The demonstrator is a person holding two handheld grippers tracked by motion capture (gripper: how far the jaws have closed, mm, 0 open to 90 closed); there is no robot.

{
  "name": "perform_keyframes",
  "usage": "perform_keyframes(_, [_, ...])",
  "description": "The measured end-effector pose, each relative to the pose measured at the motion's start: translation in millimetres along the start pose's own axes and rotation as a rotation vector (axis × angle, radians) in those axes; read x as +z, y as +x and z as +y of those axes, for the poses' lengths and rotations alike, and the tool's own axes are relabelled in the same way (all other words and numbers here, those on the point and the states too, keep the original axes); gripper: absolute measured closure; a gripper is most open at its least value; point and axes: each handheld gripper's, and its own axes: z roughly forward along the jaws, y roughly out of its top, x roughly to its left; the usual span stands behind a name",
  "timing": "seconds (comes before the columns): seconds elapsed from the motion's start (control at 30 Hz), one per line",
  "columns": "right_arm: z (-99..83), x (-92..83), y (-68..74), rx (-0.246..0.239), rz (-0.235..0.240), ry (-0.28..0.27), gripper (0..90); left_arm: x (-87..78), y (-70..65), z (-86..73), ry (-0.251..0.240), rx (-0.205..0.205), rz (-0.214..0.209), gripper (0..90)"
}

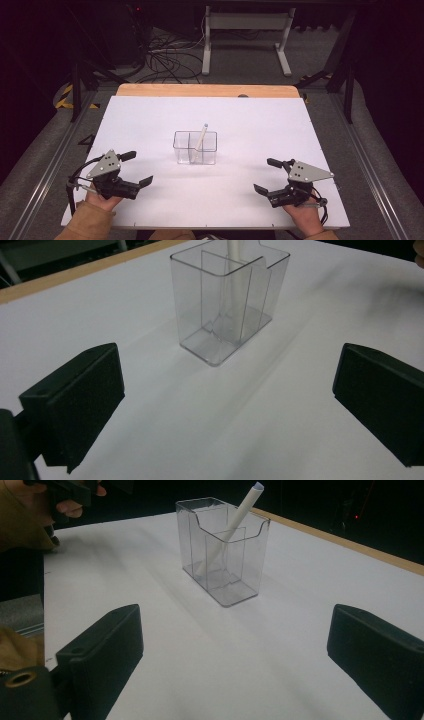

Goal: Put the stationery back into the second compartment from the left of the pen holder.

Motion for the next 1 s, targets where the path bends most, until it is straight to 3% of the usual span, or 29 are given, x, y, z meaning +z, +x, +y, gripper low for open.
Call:
perform_keyframes(0.1, [-0.5,0.4,-0.2,-0.004,0.000,0.001,8.6,0.8,0.4,-9.5,-0.011,-0.027,0.002,0.9])
perform_keyframes(0.2, [-0.6,0.5,0.0,-0.006,0.001,-0.002,8.6,-2.2,-3.9,-20.3,-0.015,0.016,0.061,0.8])
perform_keyframes(0.33, [-1.0,0.6,0.3,-0.007,0.002,-0.001,8.6,-5.1,-6.7,-28.6,-0.007,0.045,0.078,0.4])
perform_keyframes(0.57, [-2.6,3.0,-0.2,-0.004,0.004,0.011,8.6,-3.3,-3.2,-32.5,-0.041,-0.044,0.041,0.3])
perform_keyframes(0.77, [-4.4,5.7,-1.1,0.001,0.008,0.020,8.6,-3.9,-4.3,-31.9,-0.053,-0.021,0.057,0.3])
perform_keyframes(1.0, [-4.9,6.4,-1.7,0.005,0.006,0.025,8.6,-6.5,-3.8,-31.5,-0.068,-0.043,0.065,0.4])
